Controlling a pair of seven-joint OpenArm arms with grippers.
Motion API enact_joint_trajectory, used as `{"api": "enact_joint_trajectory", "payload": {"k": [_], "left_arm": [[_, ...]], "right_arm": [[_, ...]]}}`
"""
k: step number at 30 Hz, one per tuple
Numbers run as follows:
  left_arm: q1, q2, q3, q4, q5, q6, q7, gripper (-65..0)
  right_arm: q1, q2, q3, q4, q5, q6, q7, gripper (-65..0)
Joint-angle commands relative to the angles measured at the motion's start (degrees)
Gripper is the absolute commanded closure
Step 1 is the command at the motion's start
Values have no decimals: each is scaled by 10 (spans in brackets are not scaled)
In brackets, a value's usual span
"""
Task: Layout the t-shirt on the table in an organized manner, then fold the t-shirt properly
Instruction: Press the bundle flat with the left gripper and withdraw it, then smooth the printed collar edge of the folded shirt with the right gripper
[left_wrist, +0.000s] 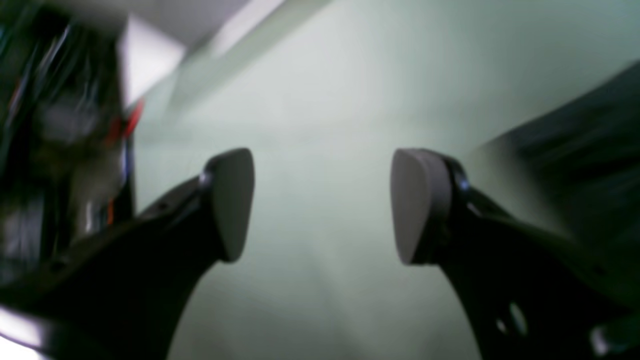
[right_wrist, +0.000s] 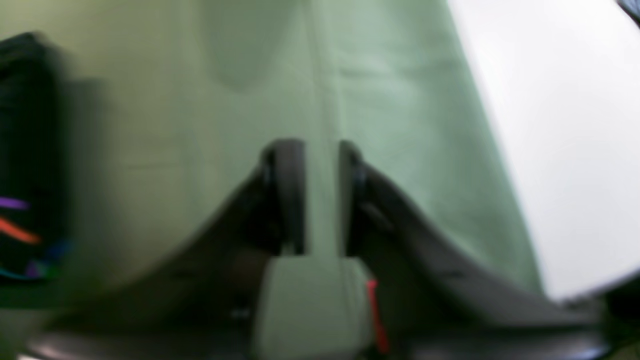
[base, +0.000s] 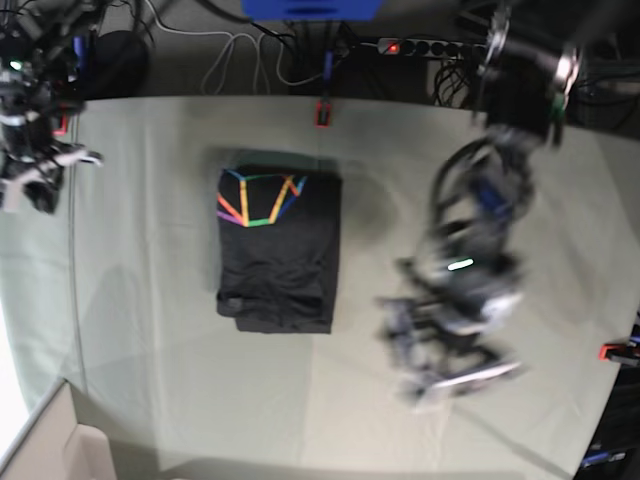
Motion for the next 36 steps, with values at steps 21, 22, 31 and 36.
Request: {"api": "enact_joint_trajectory", "payload": {"k": [21, 22, 31, 36], "left_arm": [[284, 19, -326, 78, 1, 6, -31, -417], [286, 20, -330, 78, 1, 6, -31, -417], [295, 25, -334, 78, 1, 6, -27, -417], [300, 26, -333, 78, 1, 6, -25, -417]], "right_arm": [[48, 21, -376, -192, 9, 2, 20, 0], [58, 22, -373, -211, 9, 2, 20, 0], [115, 59, -374, -368, 9, 2, 31, 0], [113, 58, -373, -351, 9, 2, 56, 0]]}}
